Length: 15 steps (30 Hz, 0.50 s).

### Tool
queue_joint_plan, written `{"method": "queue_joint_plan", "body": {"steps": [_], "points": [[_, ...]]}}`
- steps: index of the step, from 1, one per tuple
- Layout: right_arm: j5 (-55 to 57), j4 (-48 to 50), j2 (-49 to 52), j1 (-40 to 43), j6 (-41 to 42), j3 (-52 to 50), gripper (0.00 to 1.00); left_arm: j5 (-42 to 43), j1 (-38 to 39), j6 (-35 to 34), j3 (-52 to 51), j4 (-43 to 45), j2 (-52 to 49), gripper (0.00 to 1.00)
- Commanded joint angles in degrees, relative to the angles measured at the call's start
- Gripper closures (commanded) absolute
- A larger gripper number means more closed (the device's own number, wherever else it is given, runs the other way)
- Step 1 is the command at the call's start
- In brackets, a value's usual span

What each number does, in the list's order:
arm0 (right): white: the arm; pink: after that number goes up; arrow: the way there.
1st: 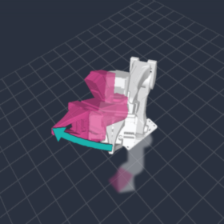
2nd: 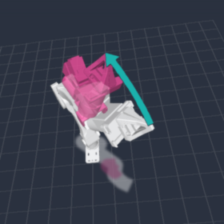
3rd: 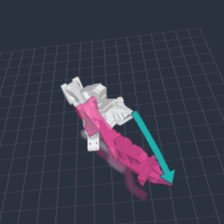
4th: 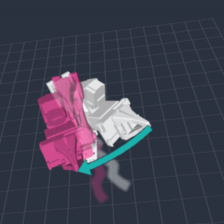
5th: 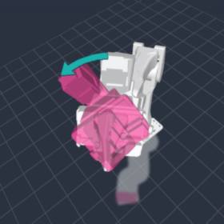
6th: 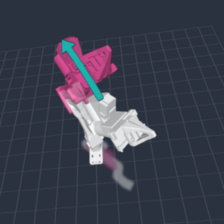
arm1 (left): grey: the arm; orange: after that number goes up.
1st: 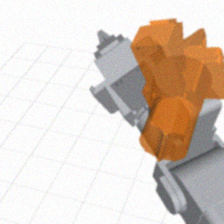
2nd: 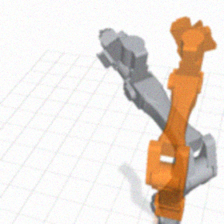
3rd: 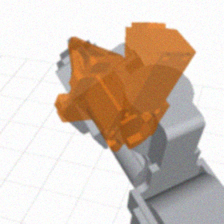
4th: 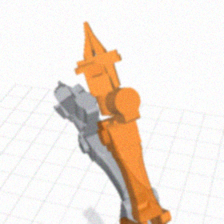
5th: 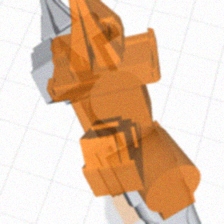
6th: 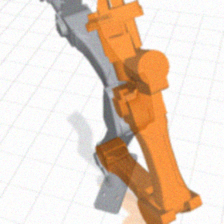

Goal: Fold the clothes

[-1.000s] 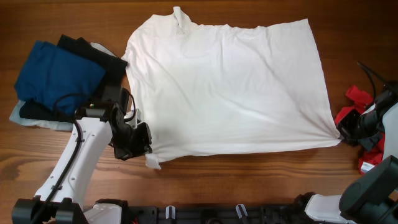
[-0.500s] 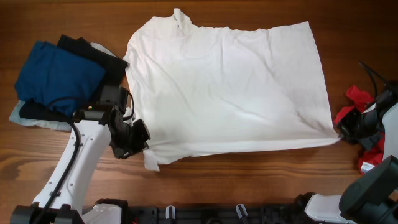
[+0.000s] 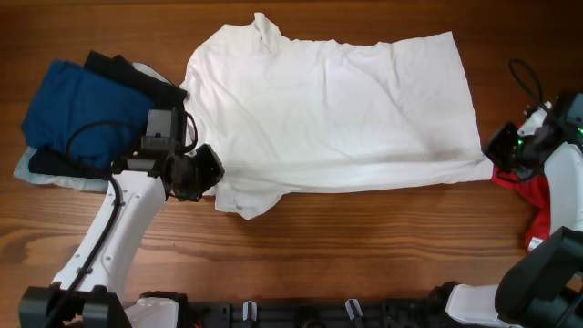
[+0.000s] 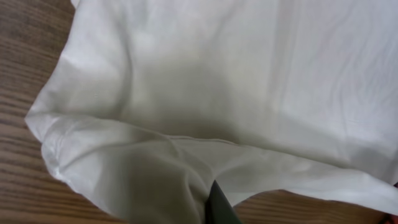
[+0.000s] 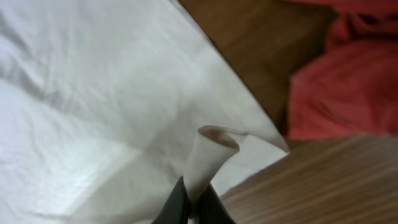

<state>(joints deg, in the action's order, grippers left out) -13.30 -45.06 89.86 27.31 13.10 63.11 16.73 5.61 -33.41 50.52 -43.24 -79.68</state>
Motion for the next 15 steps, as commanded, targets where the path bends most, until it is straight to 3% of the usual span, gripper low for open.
{"method": "queue_joint_plan", "body": {"steps": [1, 8, 15], "points": [[1.9, 1.9, -0.8, -2.0, -0.1, -0.1, 0.96, -0.8, -0.8, -2.0, -0.1, 3.1, -1.5, 0.92], [7.5, 5.0, 0.1, -2.3, 3.5, -0.1, 0.96, -0.8, -3.9, -2.0, -0.1, 10.1, -5.0, 0.8], [7.5, 6.9, 6.0, -2.3, 3.4, -0.1, 0.96, -1.4, -4.0, -2.1, -0.1, 15.3, -10.8, 0.81]]}}
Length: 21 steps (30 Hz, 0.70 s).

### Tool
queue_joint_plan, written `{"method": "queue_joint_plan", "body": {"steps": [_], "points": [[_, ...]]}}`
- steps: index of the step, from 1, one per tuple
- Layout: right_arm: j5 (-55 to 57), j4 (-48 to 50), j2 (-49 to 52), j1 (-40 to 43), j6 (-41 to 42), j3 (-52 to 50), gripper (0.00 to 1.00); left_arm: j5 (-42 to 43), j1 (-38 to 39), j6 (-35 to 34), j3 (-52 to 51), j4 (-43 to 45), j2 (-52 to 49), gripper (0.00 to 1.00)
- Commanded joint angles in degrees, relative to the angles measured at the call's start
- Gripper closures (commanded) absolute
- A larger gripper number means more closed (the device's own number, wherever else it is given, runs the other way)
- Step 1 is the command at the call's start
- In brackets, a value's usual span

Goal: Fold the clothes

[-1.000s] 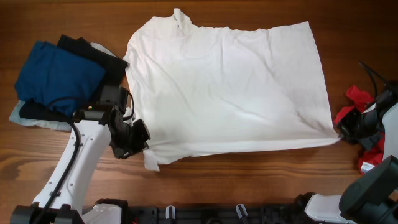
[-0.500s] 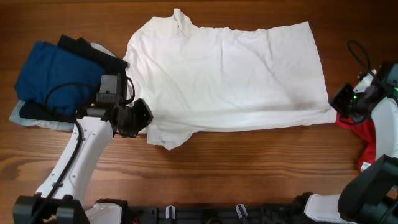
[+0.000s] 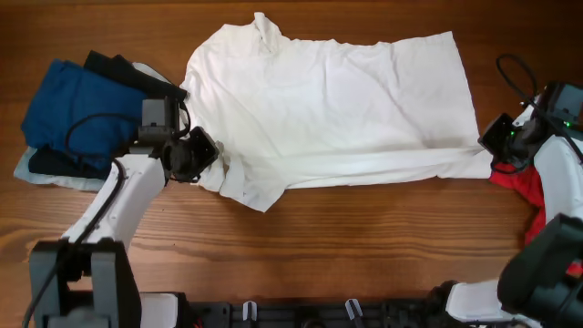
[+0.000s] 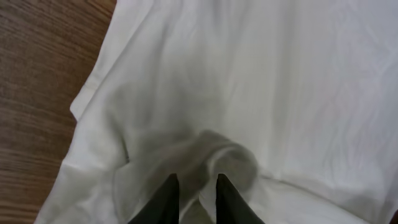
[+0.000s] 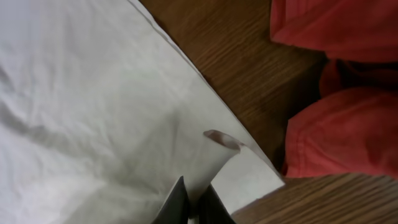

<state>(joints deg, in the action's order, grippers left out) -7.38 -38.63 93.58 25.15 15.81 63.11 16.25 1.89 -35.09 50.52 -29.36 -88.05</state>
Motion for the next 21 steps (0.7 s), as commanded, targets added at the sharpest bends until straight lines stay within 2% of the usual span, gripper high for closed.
{"method": "queue_joint_plan", "body": {"steps": [1, 4, 8, 21], "points": [[1.6, 0.7, 3.8, -0.2, 0.6, -0.1, 0.96, -0.9, -0.4, -0.9, -0.1, 1.6, -3.4, 0.82], [1.6, 0.7, 5.8, -0.2, 0.7, -0.1, 0.96, 5.1, -0.3, -1.0, -0.1, 1.1, -3.6, 0.8], [1.6, 0.7, 6.4, -0.2, 0.7, -0.1, 0.96, 8.5, -0.3, -0.1, -0.1, 0.5, -3.6, 0.68], [1.6, -0.5, 6.4, -0.2, 0.7, -0.1, 0.92, 8.8, 1.2, 11.0, -0.1, -6.2, -3.6, 0.66]]}}
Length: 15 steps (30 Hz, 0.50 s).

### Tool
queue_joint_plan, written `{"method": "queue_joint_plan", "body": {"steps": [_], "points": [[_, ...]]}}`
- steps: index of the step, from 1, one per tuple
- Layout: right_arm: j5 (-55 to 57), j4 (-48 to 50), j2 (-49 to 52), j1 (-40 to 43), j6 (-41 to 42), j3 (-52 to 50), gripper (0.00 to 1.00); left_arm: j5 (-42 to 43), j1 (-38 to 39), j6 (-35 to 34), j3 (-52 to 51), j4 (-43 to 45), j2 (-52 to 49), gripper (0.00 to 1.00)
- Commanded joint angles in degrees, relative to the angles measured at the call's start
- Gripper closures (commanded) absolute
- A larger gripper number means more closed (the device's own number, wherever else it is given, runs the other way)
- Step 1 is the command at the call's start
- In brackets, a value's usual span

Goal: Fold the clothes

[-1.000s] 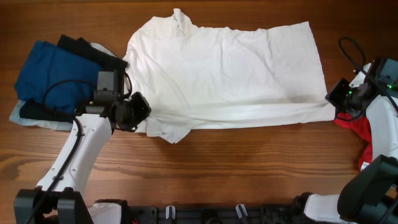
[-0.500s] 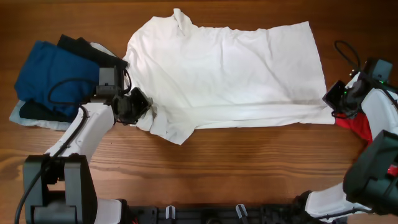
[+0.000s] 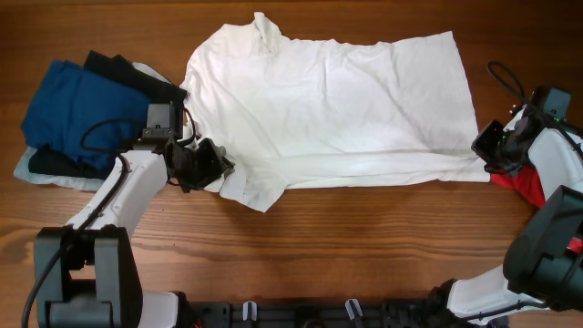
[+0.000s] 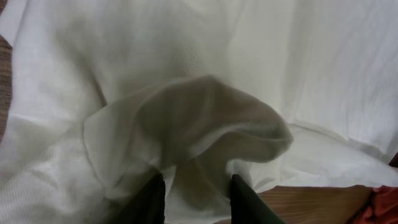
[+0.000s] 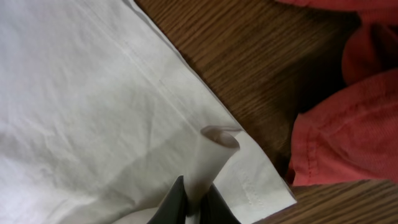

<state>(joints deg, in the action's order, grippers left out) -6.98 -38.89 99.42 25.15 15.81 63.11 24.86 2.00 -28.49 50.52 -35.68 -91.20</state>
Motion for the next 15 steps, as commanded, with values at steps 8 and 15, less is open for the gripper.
{"method": "queue_joint_plan", "body": {"steps": [8, 15], "points": [[1.2, -0.3, 0.6, -0.2, 0.7, -0.1, 0.93, -5.9, 6.7, 8.8, -0.1, -0.1, -0.4, 0.64], [1.2, -0.3, 0.6, -0.2, 0.7, -0.1, 0.92, -5.8, 7.9, 8.9, -0.1, -0.2, -0.4, 0.65]]}}
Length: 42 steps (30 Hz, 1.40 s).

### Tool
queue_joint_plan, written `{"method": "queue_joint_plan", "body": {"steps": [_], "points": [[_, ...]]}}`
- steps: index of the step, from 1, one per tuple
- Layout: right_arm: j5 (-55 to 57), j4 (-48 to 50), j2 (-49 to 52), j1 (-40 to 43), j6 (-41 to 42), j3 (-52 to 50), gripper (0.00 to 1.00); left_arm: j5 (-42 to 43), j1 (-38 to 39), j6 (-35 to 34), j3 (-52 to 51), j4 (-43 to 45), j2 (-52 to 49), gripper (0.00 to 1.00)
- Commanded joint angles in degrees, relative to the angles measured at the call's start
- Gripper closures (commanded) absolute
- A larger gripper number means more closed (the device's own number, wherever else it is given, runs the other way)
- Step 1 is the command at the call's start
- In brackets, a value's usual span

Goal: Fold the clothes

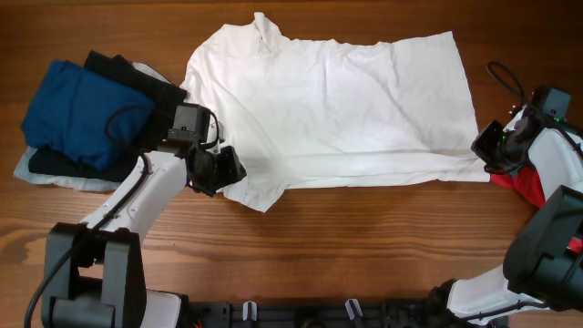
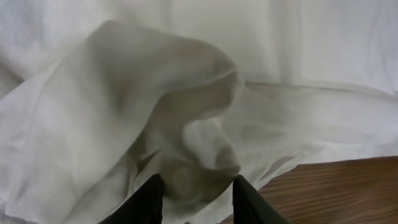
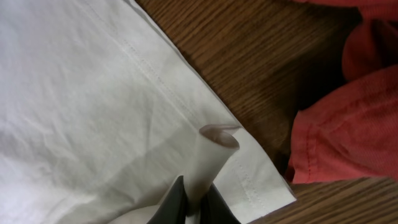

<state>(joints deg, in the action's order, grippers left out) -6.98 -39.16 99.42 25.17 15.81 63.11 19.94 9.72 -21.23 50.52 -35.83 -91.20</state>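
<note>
A white T-shirt (image 1: 337, 91) lies spread across the far half of the table, its near edge turned in as a narrow band. At its near-left sleeve my left gripper (image 1: 221, 169) stands open, and a bunch of white sleeve cloth (image 2: 186, 143) lies between the wide-apart fingers (image 2: 149, 202). My right gripper (image 1: 485, 148) is at the near-right hem corner, shut on a pinched fold of the hem (image 3: 214, 140), which stands up between the tips of the right gripper (image 3: 194, 202).
A stack of blue and dark folded clothes (image 1: 77, 109) sits at the left, just beyond the left arm. A red garment (image 1: 537, 196) lies at the right edge, close beside the shirt's hem corner and seen as red cloth (image 3: 348, 124) in the right wrist view. Bare wood (image 1: 364, 237) runs along the front.
My left gripper has shifted a little to the right along the sleeve, still open with bunched cloth between its fingers. The right gripper and the hem corner have not moved.
First both grippers were shut on the shirt's near edge, left at the sleeve, right at the hem corner. Then the near edge lay further in as a band, with the left fingers slightly apart. After that the left fingers stood wide apart. The right has kept its hold throughout.
</note>
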Motion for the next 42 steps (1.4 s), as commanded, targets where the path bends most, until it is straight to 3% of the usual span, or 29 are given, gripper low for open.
{"method": "queue_joint_plan", "body": {"steps": [1, 9, 14, 18, 19, 21, 28, 31, 34, 42], "points": [[1.2, -0.1, 0.6, -0.2, 0.7, -0.1, 0.92, -0.9, 0.2, 1.6, -0.1, 0.0, -0.4, 0.65], [1.2, -0.1, 0.6, -0.2, 0.7, -0.1, 0.92, -4.0, 0.8, 1.3, -1.4, 2.9, -0.5, 0.64], [1.2, -0.1, 0.6, -0.2, 0.7, -0.1, 0.92, -5.1, 2.0, 1.3, -4.1, 7.9, -1.3, 0.68], [1.2, -0.1, 0.6, -0.2, 0.7, -0.1, 0.92, -5.0, 2.1, 1.3, -4.1, 8.1, -3.3, 0.65], [1.1, -0.1, 0.6, -0.2, 0.7, -0.1, 0.92, -5.1, 2.1, 1.3, -4.1, 8.1, -3.8, 0.67], [1.0, -0.2, 0.6, -0.2, 0.7, -0.1, 0.92, -5.0, 2.1, 1.3, -4.1, 8.2, -4.2, 0.96], [1.0, -0.3, 0.6, -0.2, 0.7, -0.1, 0.96, -2.7, 2.0, 1.1, 2.5, 6.5, 3.3, 0.96], [1.0, 0.3, 0.6, -0.3, 0.7, -0.1, 0.96, -5.3, 1.4, 0.8, 3.8, 7.4, 7.5, 0.96], [1.0, 1.4, 0.6, -0.3, 0.7, -0.1, 0.96, -8.9, -1.4, -0.2, 3.8, 7.2, 7.0, 0.96], [-2.1, 5.2, 0.6, -0.4, 0.7, -0.1, 0.96, -8.9, -7.5, -2.2, 3.8, 7.4, 1.9, 0.95]]}}
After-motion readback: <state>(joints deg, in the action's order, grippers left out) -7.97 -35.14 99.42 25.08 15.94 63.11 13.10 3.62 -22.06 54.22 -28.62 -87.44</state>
